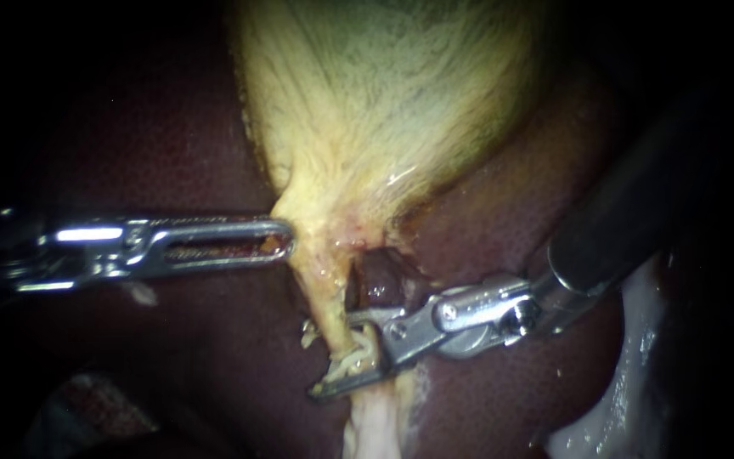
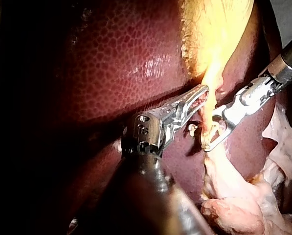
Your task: Clipping second clip left tube
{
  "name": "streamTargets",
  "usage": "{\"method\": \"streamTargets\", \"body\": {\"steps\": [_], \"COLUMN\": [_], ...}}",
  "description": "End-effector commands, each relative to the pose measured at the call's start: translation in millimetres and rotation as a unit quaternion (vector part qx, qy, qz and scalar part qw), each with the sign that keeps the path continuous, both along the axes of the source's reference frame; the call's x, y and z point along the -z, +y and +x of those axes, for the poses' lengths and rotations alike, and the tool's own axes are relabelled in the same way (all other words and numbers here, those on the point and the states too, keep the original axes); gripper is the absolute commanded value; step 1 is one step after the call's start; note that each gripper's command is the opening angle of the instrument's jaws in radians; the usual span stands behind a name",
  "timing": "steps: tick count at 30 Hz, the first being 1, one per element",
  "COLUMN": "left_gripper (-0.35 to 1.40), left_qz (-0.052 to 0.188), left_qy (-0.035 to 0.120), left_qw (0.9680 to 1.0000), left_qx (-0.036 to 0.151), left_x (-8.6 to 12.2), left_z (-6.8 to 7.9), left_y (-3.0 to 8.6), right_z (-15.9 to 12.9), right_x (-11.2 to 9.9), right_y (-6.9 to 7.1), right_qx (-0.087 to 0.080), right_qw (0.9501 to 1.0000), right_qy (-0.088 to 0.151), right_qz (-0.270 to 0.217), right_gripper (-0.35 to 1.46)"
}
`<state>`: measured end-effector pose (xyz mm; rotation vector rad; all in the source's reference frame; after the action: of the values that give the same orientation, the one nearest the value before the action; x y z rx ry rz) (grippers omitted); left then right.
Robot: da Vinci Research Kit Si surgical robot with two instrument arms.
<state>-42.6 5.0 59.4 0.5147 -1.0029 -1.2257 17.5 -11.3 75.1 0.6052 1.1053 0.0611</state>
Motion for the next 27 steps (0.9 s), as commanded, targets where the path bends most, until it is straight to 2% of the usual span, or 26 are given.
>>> {"method": "streamTargets", "body": {"steps": [1,3,6,8,13,27], "left_gripper": [-0.35,-0.35,-0.35,-0.35,-0.35,-0.35], "left_qz": [0.0,0.0,0.0,0.0,0.0,0.0], "left_qy": [0.0,0.0,0.0,0.0,0.0,0.0], "left_qw": [1.0,1.0,1.0,1.0,1.0,1.0], "left_qx": [0.0,0.0,0.0,0.0,0.0,0.0], "left_x": [0.0,0.0,0.0,-0.1,-0.1,-0.1], "left_z": [0.0,0.0,0.0,-0.1,-0.1,-0.2], "left_y": [0.0,0.0,0.0,0.0,0.1,0.0], "right_z": [-0.2,-0.4,-0.9,-1.2,-1.5,-1.5], "right_x": [0.1,0.3,0.5,0.5,0.2,-0.1], "right_y": [0.3,0.7,1.3,1.7,1.4,0.9], "right_qx": [0.002,0.003,0.009,0.011,0.014,0.01], "right_qw": [1.0,1.0,0.9998,0.9996,0.9992,0.999], "right_qy": [-0.003,-0.008,-0.02,-0.026,-0.037,-0.042], "right_qz": [0.0,-0.001,0.0,0.002,0.006,0.014], "right_gripper": [0.31,0.18,-0.19,-0.35,-0.35,-0.35]}}
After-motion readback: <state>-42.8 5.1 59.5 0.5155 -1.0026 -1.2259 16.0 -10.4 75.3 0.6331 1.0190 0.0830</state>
